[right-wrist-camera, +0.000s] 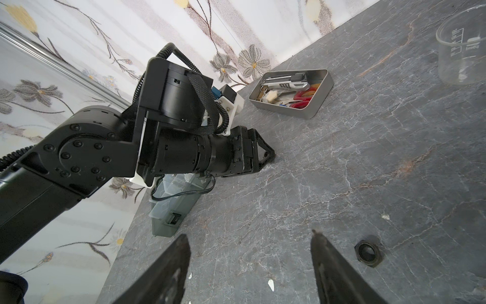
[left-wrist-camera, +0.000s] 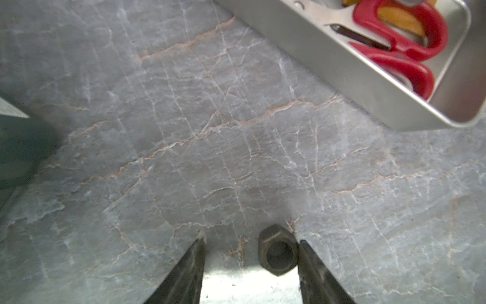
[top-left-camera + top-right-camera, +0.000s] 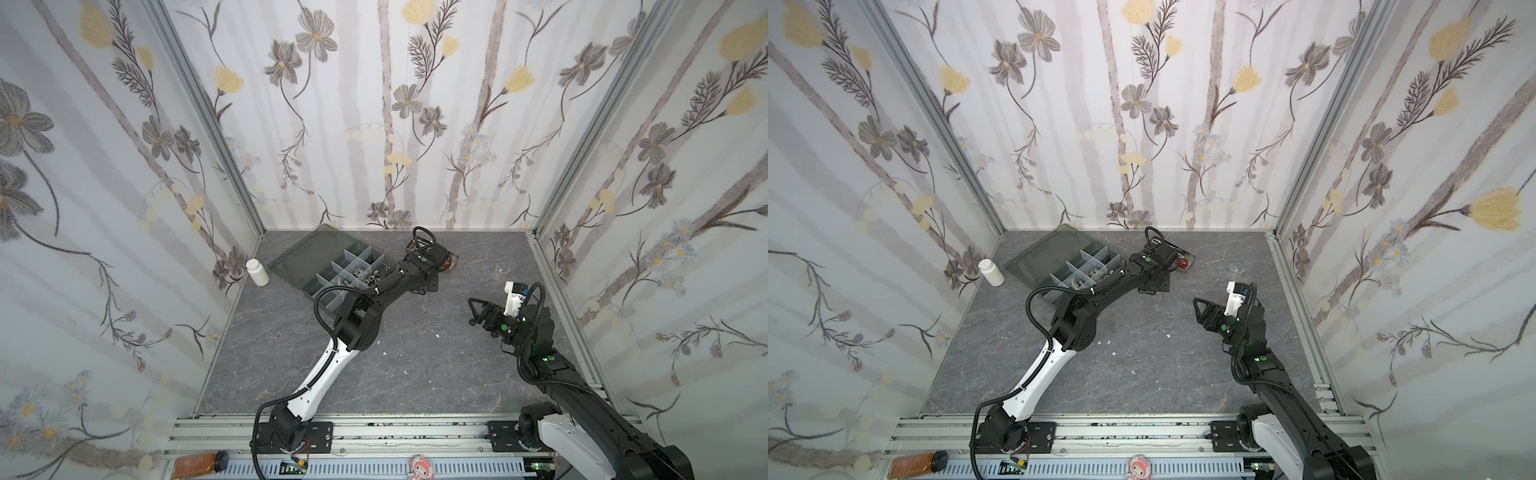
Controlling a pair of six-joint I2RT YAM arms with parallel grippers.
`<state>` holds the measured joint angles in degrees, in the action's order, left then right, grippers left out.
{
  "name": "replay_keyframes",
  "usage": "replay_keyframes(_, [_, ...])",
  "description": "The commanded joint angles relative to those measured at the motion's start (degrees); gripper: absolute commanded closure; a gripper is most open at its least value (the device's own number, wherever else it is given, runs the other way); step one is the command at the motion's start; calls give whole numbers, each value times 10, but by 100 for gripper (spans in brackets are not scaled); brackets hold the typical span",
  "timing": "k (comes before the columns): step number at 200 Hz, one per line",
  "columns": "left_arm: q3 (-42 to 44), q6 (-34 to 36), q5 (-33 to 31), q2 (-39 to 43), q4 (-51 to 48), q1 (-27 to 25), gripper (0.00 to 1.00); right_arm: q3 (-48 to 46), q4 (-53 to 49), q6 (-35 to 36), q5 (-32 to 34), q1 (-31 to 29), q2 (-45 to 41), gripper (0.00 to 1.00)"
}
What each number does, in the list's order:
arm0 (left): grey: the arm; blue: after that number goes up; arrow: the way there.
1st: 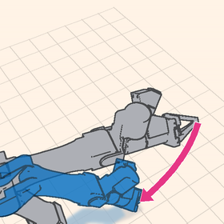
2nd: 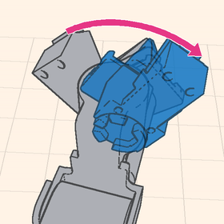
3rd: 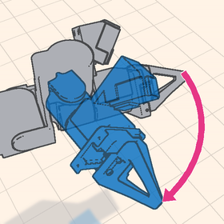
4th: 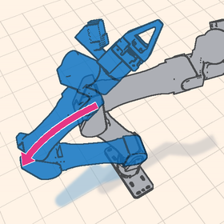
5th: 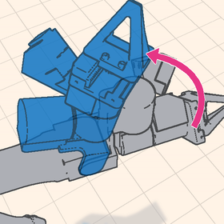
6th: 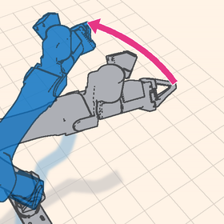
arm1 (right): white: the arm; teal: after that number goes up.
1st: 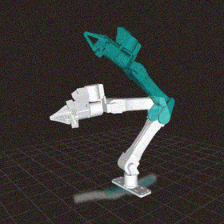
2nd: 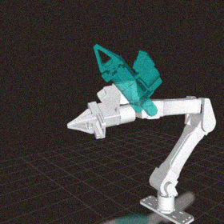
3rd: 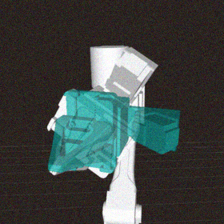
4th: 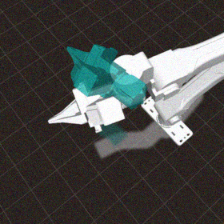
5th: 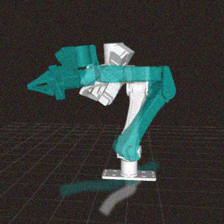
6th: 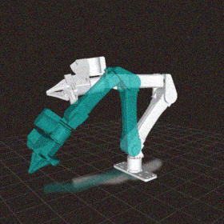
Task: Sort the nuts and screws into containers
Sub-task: 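Lower the left gripper and close it on the black hex nut, then carry the black nut with the left gripper into the organizer and release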
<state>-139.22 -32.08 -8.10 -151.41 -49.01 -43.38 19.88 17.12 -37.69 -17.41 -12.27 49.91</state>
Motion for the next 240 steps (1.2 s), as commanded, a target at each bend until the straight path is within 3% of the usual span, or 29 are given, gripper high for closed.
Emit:
replay_keyframes(1, [-4, -15, -15, -11, 6, -2, 46, -3, 22, -7, 5, 0, -4, 27])
replay_keyframes(126, [-1, -12, -70, -19, -26, -26, 73, -2, 23, -9, 3, 0, -6, 27])
replay_keyframes(168, [50, -24, -61, 11, -3, -29, 83, 1, 17, -6, 7, 0, -9, 27])
replay_keyframes(240, [48, -10, -57, 98, -2, -14, 85, 26, -33, 11, 28, 2, -26, 26])
